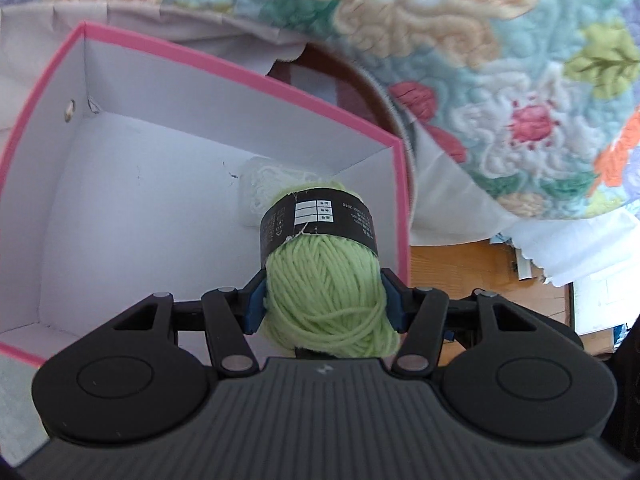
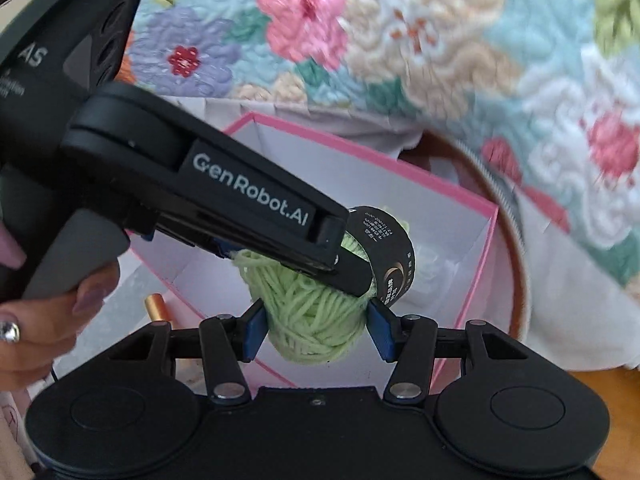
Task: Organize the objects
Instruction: 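Lift the yarn skein with the left tool into the pink box, then open the left tool to drop the yarn beside the floss box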
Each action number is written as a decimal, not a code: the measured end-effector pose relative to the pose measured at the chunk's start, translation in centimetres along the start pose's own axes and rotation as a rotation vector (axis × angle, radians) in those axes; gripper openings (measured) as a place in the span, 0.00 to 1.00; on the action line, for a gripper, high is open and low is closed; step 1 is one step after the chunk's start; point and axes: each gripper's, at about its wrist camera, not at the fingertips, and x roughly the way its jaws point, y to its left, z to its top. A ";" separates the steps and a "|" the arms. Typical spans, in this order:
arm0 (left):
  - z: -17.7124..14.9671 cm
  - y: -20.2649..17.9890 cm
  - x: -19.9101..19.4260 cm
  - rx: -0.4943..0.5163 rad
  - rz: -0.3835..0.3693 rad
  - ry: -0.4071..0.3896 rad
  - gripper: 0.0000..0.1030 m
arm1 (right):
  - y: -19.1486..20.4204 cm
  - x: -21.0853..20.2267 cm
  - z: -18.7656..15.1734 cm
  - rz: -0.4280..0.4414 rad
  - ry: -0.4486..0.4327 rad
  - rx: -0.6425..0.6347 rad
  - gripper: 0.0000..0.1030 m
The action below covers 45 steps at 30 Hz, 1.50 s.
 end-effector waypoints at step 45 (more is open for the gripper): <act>-1.9 2.0 2.0 -0.069 0.076 -0.010 0.48 | -2.7 2.6 -3.7 -0.108 0.005 0.084 0.31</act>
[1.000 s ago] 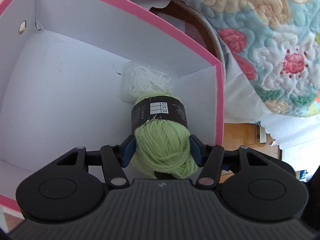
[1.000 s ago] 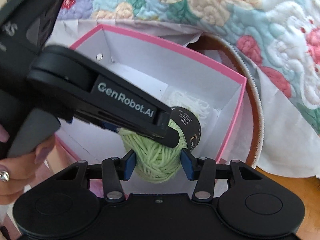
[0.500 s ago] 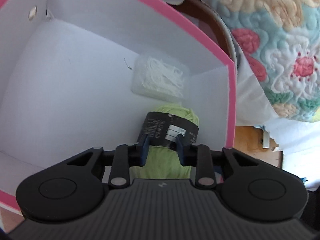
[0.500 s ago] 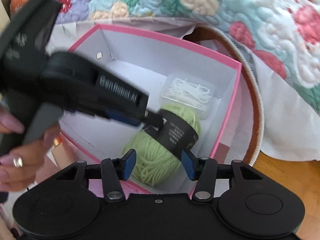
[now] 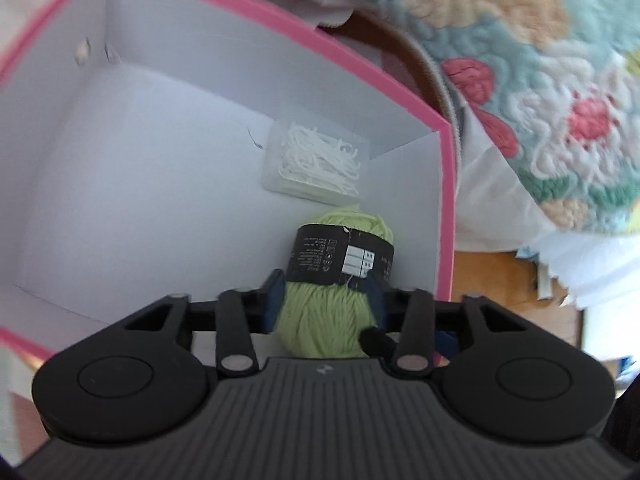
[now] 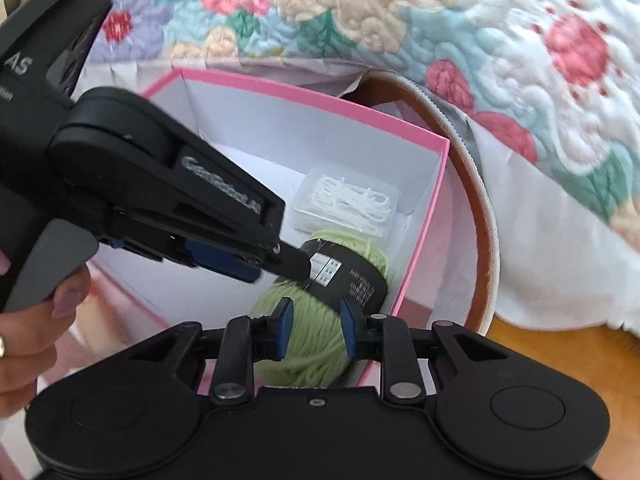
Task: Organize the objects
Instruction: 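Open the left tool to drop the yarn beside the floss box, then move the left tool back toward the blue wipes packs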
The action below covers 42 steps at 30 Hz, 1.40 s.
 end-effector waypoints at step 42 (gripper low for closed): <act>-15.9 -4.2 -29.3 0.332 0.272 -0.037 0.77 | 10.3 -25.4 -5.1 0.212 -0.065 -0.115 0.88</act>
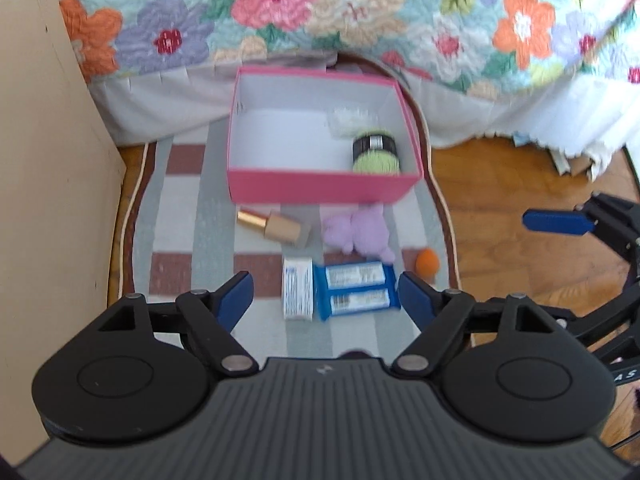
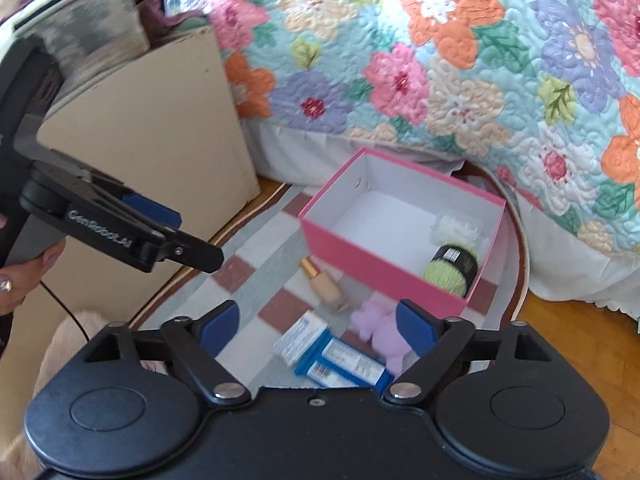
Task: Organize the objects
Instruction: 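Move the left tool back toward the blue wipes packs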
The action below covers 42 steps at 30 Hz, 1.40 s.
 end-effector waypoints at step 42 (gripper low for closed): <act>-5.9 -0.1 22.8 -0.006 -0.179 0.057 0.54 | -5.9 18.7 -14.2 -0.078 0.003 0.317 0.86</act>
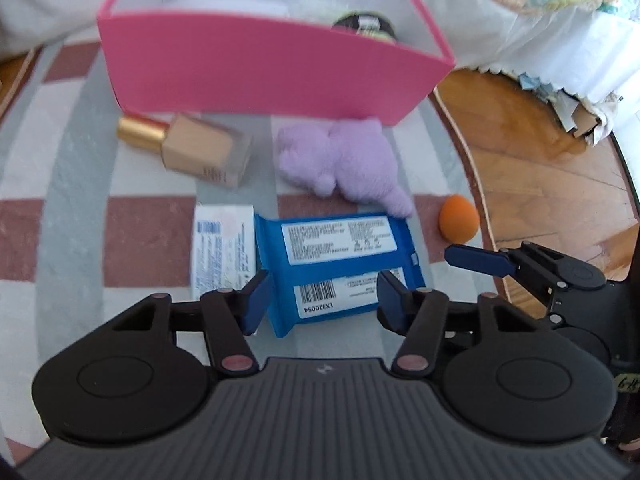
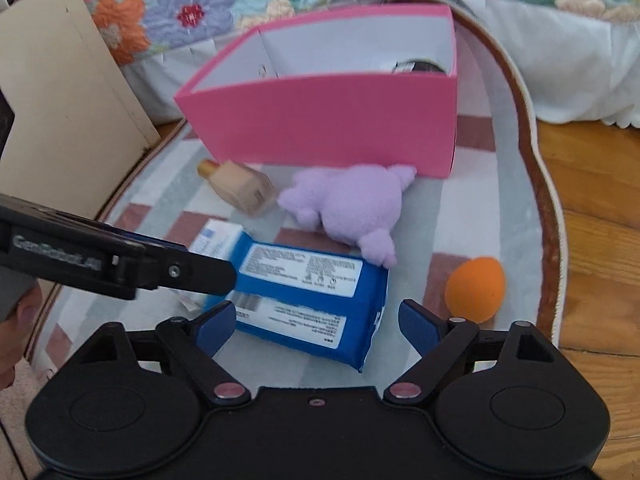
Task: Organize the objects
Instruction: 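Move the left tool back toward the blue wipes packs, then close the left tool on the blue wipes packs and lift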
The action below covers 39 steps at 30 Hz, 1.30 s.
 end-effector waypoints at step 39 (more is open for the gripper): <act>-4.2 1.5 0.1 -0.143 -0.035 -0.012 0.23 | 0.6 -0.2 -1.7 -0.009 0.108 0.092 0.46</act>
